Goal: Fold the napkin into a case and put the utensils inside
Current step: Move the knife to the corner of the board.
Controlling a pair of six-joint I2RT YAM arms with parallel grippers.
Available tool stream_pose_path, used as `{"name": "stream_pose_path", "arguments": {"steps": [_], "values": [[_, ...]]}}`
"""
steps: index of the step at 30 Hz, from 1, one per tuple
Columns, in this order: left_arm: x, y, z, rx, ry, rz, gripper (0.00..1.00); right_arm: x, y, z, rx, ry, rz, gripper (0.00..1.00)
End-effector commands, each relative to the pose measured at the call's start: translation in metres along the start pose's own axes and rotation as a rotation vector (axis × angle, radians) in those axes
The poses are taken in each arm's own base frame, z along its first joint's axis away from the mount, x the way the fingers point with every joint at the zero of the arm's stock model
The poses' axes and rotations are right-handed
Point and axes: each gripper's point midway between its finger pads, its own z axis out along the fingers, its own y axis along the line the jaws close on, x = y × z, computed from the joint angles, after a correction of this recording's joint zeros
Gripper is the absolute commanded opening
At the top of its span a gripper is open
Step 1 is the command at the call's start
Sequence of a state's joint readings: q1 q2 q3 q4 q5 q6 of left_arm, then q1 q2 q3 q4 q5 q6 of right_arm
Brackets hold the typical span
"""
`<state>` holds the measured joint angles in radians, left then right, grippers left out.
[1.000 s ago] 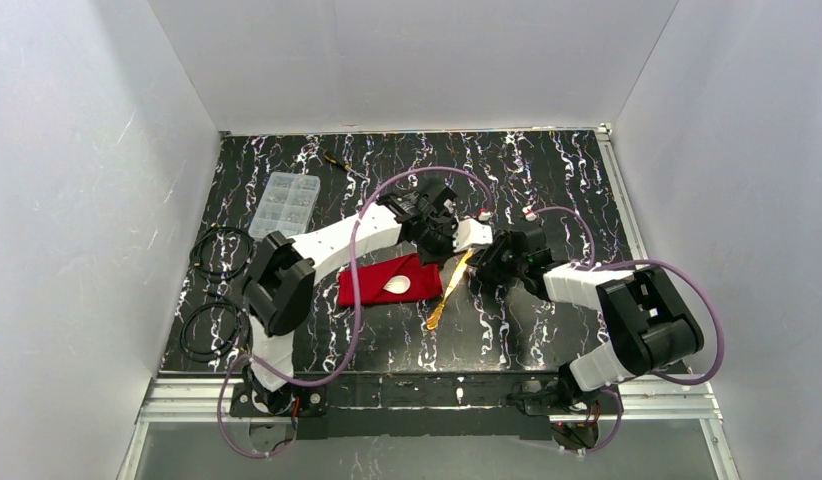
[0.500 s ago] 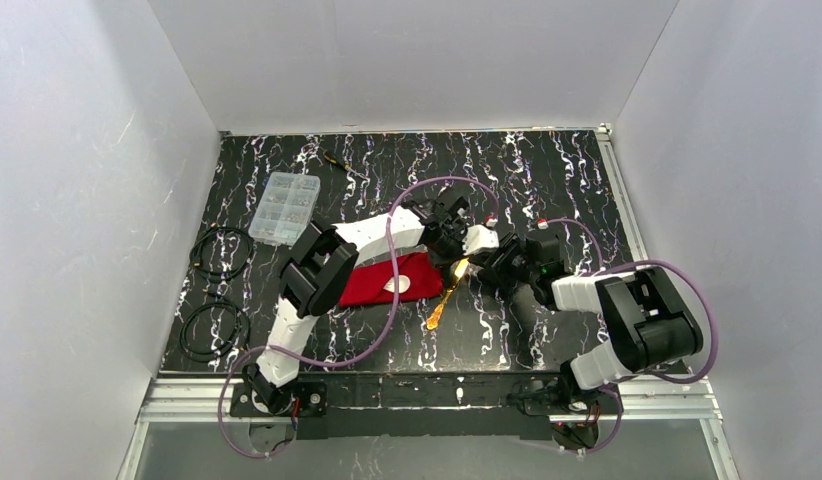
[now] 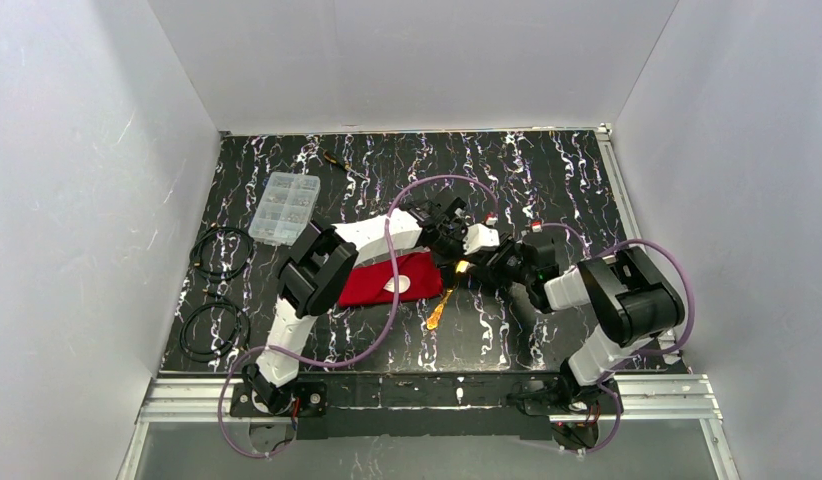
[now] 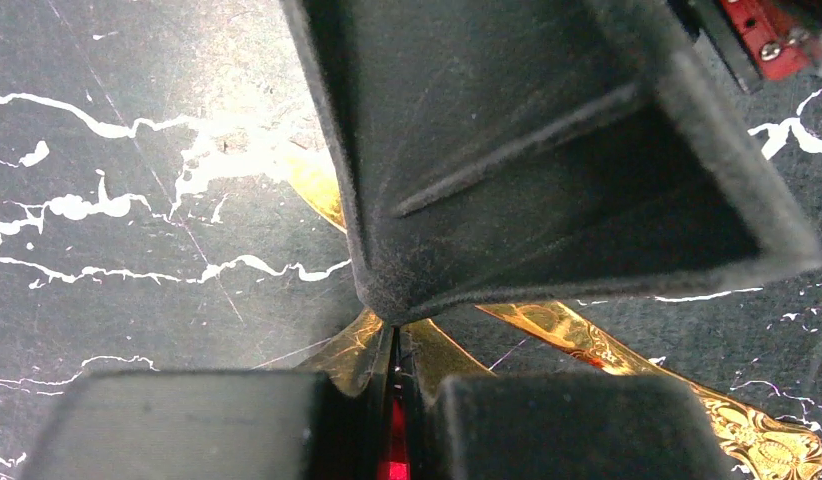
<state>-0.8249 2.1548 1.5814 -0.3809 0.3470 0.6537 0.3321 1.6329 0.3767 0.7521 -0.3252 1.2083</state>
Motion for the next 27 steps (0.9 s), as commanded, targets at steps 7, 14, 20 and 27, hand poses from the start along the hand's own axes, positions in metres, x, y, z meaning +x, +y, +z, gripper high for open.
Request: {"name": "stream_pose_path", "arguments": {"steps": [7,14,20,27], "values": [[0.026,-0.034,0.021,0.125,0.023,-0.06,0.0,0.037,-0.082,0.001,0.211,0.076,0.188,0.59],[0.026,-0.045,0.022,0.157,0.01,-0.063,0.0,0.032,-0.065,0.011,0.16,0.059,0.206,0.59],[0.027,-0.055,0.028,0.18,0.009,-0.074,0.0,0.033,-0.058,0.009,0.106,0.056,0.256,0.59],[0.013,-0.063,0.03,0.214,-0.024,-0.074,0.0,0.03,-0.02,0.008,-0.13,0.072,0.363,0.58]]}}
